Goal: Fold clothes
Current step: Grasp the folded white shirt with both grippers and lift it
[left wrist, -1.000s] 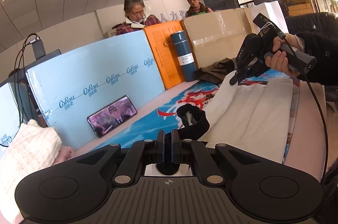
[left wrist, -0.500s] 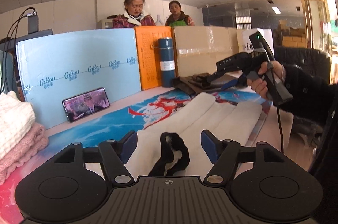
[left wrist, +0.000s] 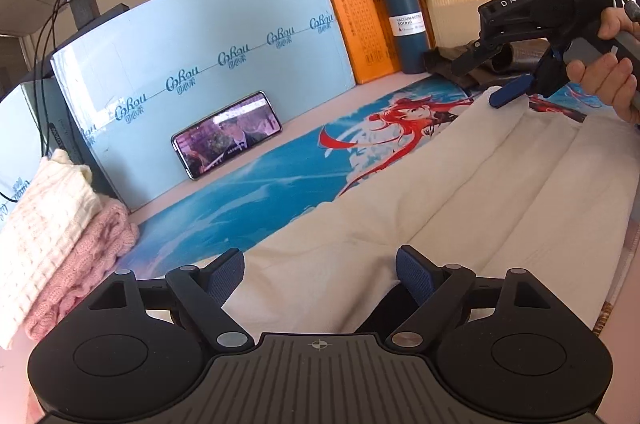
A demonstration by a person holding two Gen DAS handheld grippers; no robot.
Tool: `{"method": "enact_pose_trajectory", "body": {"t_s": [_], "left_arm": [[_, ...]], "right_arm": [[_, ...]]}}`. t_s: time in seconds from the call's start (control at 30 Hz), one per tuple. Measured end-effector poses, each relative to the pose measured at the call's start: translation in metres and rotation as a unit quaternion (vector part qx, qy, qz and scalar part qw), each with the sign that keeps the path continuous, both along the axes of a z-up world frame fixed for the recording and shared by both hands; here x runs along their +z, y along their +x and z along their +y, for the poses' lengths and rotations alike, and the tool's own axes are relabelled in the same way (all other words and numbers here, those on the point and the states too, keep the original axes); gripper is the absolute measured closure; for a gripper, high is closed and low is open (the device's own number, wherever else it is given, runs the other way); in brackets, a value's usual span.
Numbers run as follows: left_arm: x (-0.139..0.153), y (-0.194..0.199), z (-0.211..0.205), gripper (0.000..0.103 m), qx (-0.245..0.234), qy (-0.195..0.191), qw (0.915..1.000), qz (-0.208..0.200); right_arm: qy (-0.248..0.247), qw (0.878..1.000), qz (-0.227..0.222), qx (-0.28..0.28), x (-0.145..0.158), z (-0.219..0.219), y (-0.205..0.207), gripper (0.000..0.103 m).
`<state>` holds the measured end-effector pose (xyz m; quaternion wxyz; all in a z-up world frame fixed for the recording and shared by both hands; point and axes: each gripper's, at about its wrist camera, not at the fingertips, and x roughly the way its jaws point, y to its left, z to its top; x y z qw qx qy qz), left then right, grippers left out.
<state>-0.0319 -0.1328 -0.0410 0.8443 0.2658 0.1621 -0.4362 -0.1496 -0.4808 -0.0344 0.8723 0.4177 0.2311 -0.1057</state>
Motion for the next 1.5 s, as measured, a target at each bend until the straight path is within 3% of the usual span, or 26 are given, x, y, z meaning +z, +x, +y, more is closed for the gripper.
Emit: {"method": "enact_pose_trajectory", "body": {"t_s": [0.17, 0.27, 0.33, 0.4, 0.5, 0.63, 0.73, 1.03, 1.23, 1.27, 1.3, 1.37, 1.5], "left_arm": [[-0.001, -0.002, 0.000, 0.012, 0.011, -0.013, 0.9999, -0.001], [0.012, -0.015, 0.008, 0.012, 0.004, -0.057, 0.9983, -0.014], [0.025, -0.033, 0.010, 0.012, -0.023, -0.087, 0.9957, -0.021], [0.035, -0.051, 0.008, 0.012, -0.053, -0.110, 0.9922, -0.024], [0.028, -0.081, -0.017, 0.012, -0.120, -0.093, 0.9883, -0.019], [0.010, -0.118, -0.053, 0.012, -0.167, -0.053, 0.9835, -0.045], [0.006, -0.135, -0.070, 0.012, -0.206, -0.039, 0.9774, -0.027], [-0.010, -0.157, -0.121, 0.012, -0.241, -0.004, 0.9704, -0.015], [-0.008, -0.152, -0.149, 0.015, -0.232, -0.004, 0.9726, 0.002], [-0.008, -0.151, -0.151, 0.028, -0.239, -0.003, 0.9711, 0.011], [-0.007, -0.147, -0.153, 0.053, -0.244, -0.004, 0.9694, 0.028], [-0.006, -0.137, -0.153, 0.086, -0.243, -0.009, 0.9684, 0.056], [-0.001, -0.125, -0.145, 0.094, -0.240, -0.033, 0.9667, 0.083]], "right_arm": [[0.020, 0.999, -0.025, 0.017, -0.007, -0.011, -0.013, 0.031], [0.048, 0.997, -0.065, 0.013, -0.003, -0.023, -0.025, 0.027], [0.031, 0.996, -0.082, 0.007, 0.005, -0.033, -0.033, 0.024], [-0.010, 0.997, -0.072, 0.017, 0.010, -0.040, -0.030, 0.023], [-0.053, 0.997, -0.047, 0.040, 0.008, -0.050, -0.018, 0.022], [-0.066, 0.994, -0.034, 0.086, -0.003, -0.055, 0.000, 0.023], [-0.077, 0.990, -0.022, 0.119, -0.006, -0.053, 0.011, 0.022], [-0.133, 0.978, -0.018, 0.159, -0.010, -0.036, 0.013, 0.022], [-0.166, 0.973, -0.008, 0.161, -0.009, -0.026, 0.013, 0.023], [-0.176, 0.972, -0.006, 0.158, -0.009, -0.024, 0.012, 0.026], [-0.185, 0.970, -0.003, 0.156, -0.009, -0.022, 0.012, 0.028], [-0.192, 0.970, 0.001, 0.151, -0.009, -0.021, 0.011, 0.041], [-0.196, 0.969, 0.005, 0.153, -0.009, -0.020, 0.009, 0.063]]}}
